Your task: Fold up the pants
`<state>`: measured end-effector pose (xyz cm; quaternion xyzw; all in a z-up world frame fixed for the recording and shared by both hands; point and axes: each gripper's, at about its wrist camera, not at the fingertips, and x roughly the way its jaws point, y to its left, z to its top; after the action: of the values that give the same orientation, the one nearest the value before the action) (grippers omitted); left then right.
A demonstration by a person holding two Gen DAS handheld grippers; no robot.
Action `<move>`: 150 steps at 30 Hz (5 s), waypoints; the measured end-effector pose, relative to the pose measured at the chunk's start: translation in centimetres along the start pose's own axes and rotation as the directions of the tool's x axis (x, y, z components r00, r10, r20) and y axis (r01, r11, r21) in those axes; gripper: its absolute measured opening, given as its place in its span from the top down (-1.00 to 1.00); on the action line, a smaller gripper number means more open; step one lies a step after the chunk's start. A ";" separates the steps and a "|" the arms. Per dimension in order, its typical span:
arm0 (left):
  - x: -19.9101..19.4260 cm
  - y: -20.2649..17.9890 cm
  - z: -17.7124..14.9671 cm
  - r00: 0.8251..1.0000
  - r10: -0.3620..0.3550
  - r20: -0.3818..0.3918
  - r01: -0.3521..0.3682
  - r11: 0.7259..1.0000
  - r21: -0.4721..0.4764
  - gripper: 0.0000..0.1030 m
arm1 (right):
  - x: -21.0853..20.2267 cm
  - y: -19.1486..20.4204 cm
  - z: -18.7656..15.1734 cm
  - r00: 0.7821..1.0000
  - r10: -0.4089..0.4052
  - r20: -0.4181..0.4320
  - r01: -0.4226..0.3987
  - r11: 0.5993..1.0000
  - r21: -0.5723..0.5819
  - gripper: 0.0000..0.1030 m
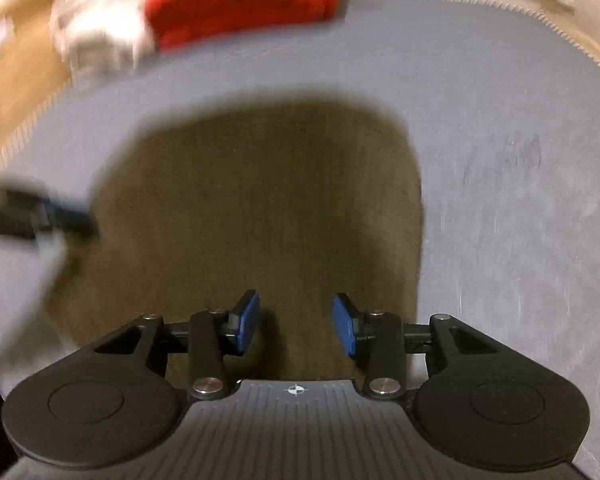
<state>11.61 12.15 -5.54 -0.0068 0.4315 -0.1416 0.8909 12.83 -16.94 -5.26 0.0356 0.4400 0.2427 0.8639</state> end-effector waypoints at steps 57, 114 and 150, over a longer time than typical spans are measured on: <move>-7.1 -3.6 1.0 0.980 0.129 0.150 -0.120 0.991 -0.066 -0.62 | -4.6 7.7 -3.0 0.969 -0.218 0.120 0.230 0.969 -0.094 -0.53; -4.2 -9.0 -5.7 0.971 0.229 0.067 -0.217 0.964 -0.153 -0.99 | -4.1 8.4 -6.8 0.941 -0.311 0.134 0.295 0.947 0.126 -0.98; -4.3 -9.3 -5.7 0.973 0.215 0.079 -0.204 0.970 -0.129 -0.99 | -4.0 8.5 -7.0 0.946 -0.297 0.126 0.286 0.953 0.098 -0.98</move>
<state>2.45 5.00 -4.56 -0.0213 0.3960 -0.0198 0.9178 2.10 -12.31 -4.26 0.0206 0.3883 0.0917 0.9167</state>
